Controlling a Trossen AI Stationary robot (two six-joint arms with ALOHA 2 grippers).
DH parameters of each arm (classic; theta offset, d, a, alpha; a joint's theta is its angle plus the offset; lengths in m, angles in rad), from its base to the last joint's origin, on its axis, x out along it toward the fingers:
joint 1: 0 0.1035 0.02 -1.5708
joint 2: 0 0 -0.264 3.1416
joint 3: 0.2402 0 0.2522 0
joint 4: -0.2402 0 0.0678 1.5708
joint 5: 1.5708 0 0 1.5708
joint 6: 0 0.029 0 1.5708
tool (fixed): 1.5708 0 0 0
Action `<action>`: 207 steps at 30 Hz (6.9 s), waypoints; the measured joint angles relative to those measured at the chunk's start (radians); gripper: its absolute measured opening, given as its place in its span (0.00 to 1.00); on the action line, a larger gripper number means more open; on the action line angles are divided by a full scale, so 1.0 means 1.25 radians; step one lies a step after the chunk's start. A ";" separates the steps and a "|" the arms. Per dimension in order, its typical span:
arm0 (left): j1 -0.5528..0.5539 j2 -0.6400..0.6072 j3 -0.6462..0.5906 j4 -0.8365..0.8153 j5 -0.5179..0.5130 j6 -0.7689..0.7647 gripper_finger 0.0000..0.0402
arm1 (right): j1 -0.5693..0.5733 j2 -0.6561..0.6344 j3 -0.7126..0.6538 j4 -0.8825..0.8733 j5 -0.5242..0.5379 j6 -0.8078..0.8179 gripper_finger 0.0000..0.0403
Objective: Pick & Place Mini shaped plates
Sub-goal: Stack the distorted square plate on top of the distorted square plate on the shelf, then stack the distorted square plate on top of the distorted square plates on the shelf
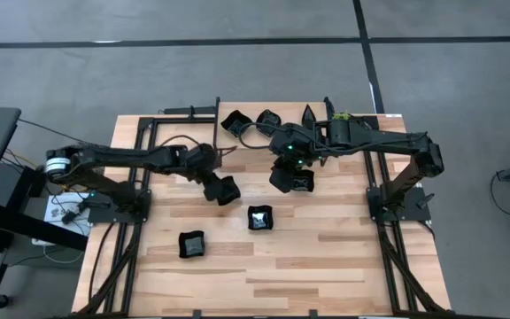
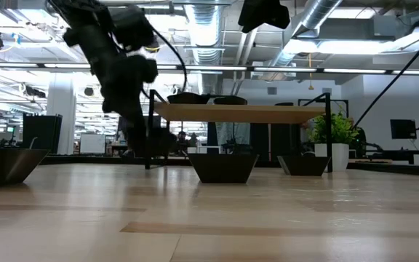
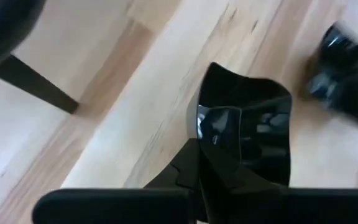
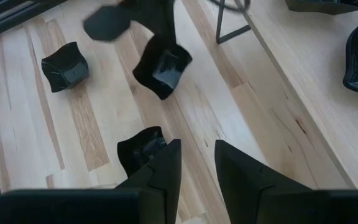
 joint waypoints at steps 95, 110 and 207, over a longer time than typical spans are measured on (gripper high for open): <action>0.475 0.132 0.489 -0.112 0.310 -0.057 0.01 | -0.234 -0.327 -0.405 0.115 -0.086 -0.215 0.23; 0.462 0.197 0.538 -0.197 0.302 -0.013 0.01 | -0.234 -0.327 -0.405 0.116 -0.084 -0.212 0.23; -0.312 -0.216 -0.028 -0.219 0.033 -0.200 0.25 | -0.235 -0.327 -0.404 0.134 -0.084 -0.251 0.23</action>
